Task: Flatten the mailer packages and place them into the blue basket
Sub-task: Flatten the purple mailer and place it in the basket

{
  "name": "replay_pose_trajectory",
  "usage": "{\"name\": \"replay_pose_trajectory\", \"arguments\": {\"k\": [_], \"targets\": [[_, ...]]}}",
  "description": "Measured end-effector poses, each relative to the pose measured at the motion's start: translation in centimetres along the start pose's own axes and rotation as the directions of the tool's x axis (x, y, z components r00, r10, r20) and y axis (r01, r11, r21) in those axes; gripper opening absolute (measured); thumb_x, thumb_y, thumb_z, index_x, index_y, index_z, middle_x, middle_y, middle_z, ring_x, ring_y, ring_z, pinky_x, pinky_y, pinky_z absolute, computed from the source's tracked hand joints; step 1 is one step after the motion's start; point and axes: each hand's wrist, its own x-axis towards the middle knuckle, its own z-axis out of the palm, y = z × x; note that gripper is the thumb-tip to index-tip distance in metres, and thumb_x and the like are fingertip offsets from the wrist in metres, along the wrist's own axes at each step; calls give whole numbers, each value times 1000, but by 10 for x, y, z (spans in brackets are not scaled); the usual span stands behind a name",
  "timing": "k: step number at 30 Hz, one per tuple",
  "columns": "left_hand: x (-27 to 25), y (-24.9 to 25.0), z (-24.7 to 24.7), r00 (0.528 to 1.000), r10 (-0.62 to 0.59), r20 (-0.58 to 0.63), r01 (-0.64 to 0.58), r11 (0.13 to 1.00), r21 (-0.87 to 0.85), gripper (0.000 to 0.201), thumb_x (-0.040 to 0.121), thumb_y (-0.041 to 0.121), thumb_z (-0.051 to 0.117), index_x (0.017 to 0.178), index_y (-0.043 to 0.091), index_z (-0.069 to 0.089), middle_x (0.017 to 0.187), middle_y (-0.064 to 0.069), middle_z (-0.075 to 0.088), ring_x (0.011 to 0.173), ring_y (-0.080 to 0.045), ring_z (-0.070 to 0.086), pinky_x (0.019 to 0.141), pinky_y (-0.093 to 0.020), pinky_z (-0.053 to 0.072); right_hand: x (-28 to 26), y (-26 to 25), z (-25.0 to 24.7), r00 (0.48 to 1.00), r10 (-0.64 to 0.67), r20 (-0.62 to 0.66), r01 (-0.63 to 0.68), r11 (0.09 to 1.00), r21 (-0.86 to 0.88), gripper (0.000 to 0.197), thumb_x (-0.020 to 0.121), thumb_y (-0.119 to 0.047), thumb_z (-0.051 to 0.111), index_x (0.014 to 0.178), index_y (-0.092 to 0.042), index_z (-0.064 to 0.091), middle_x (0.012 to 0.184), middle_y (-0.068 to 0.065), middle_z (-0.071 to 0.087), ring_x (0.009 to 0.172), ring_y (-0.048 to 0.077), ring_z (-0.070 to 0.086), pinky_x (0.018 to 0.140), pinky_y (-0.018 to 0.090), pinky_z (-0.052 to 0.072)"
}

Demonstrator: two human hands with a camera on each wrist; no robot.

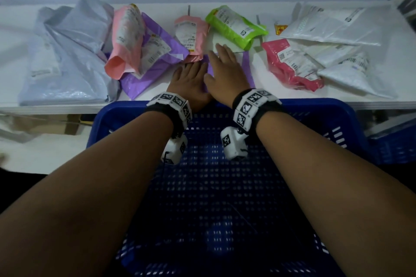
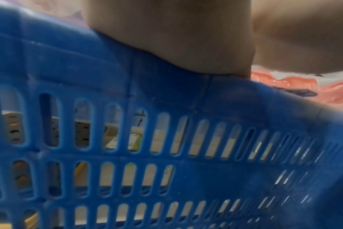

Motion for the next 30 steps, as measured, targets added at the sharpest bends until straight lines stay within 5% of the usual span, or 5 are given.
{"name": "replay_pose_trajectory", "arguments": {"k": [4, 11, 19, 30], "targets": [[0, 1, 3, 1000, -24, -9, 23, 999, -27, 95, 72, 61, 12, 158, 21, 15, 165, -3, 17, 151, -22, 13, 123, -45, 8, 4, 10, 21, 998, 19, 58, -14, 997, -77, 64, 101, -39, 41, 157, -11, 25, 167, 8, 9, 154, 21, 0, 124, 38, 0], [-4, 6, -4, 1000, -24, -6, 24, 1000, -14, 109, 76, 90, 23, 158, 19, 14, 165, -2, 16, 152, -20, 12, 123, -46, 8, 9, 34, 11, 969, 237, 73, -242, 967, 72, 73, 102, -49, 36, 159, -15, 8, 167, 9, -1, 154, 22, -3, 124, 39, 3], [-5, 7, -4, 999, -26, -21, 26, 1000, 5, 112, 74, 92, 21, 158, 18, 14, 165, -1, 17, 152, -19, 14, 122, -47, 10, -14, 44, 9, 969, 226, 94, -224, 974, -31, 81, 100, -59, 29, 159, -17, -6, 167, 5, -9, 154, 20, -7, 124, 38, -1], [-4, 7, -4, 1000, -27, 2, 27, 1000, -11, 115, 73, 93, 15, 159, 16, 9, 167, -1, 11, 153, -18, 9, 123, -47, 7, -14, 44, 14, 969, 241, 54, -234, 966, -108, 79, 100, -61, 23, 159, -18, -5, 167, 4, -6, 154, 19, -4, 124, 41, 1]]}}
